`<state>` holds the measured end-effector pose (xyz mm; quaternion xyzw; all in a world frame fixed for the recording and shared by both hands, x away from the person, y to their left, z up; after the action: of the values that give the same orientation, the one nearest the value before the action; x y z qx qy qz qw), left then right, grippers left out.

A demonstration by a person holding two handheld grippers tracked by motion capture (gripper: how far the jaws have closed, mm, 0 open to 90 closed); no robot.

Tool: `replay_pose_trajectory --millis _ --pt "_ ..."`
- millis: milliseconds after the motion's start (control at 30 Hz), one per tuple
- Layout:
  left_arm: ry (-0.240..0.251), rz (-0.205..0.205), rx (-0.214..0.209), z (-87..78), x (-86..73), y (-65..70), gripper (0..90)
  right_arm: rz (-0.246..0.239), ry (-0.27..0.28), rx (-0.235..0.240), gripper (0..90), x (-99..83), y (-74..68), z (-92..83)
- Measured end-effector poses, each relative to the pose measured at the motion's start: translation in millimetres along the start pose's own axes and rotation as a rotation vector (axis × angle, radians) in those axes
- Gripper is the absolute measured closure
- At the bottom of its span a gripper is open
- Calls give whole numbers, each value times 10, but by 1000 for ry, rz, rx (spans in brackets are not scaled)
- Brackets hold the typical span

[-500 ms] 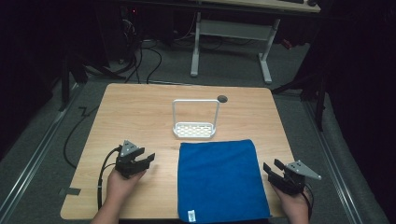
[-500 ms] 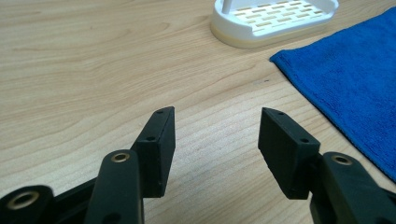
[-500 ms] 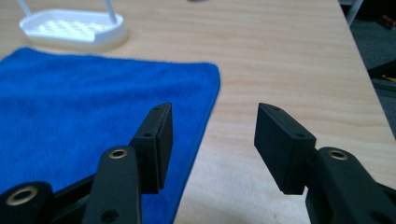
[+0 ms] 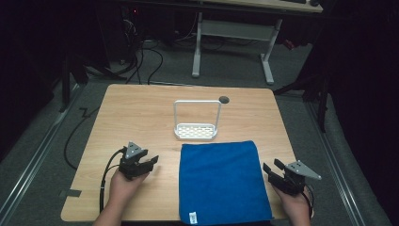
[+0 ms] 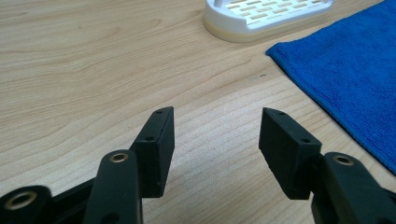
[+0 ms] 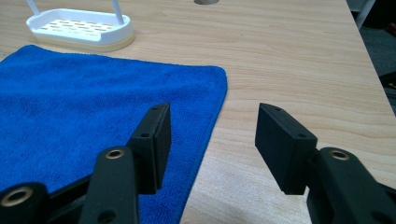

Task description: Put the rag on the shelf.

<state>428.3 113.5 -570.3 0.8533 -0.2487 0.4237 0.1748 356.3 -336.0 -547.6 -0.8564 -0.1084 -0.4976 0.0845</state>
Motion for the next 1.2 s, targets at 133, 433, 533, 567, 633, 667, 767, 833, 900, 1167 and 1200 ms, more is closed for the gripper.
replay_pose_trajectory --millis 133,433,533,567,633,667,767,833,900,1167,1200 --pt "9 2 1 -4 9 10 461 -6 0 0 416 11 4 -7" --pt "38 11 -4 -21 48 75 460 -34 10 0 466 60 -7 -47" --pt "45 13 -5 -12 64 110 444 -32 11 1 460 69 -11 -50" --pt "43 15 -11 -5 68 129 446 -31 12 0 459 69 -11 -50" --pt "42 28 -13 13 77 166 443 -27 12 10 455 64 -19 -44" --pt "37 32 -16 20 80 181 443 -27 12 10 455 64 -19 -44" --pt "48 45 -28 50 116 253 440 -42 4 14 452 49 -45 -30" --pt "56 73 -19 74 140 311 431 -44 8 24 454 54 -59 -27" --pt "54 76 -30 95 161 370 426 -59 9 24 457 55 -69 -26" --pt "46 89 -47 224 233 524 426 -60 11 36 457 68 -70 -33" --pt "46 96 -48 246 244 542 425 -57 14 37 456 70 -68 -36"
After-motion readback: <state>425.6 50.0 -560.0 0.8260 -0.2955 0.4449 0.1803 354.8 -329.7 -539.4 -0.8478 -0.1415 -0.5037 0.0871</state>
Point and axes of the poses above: each handheld gripper's, and its own axes: z roughly forward along the jaws, x roughly out of its top, y roughly to its right, the point moved 8 cm from there along z, roughly forward along the jaws
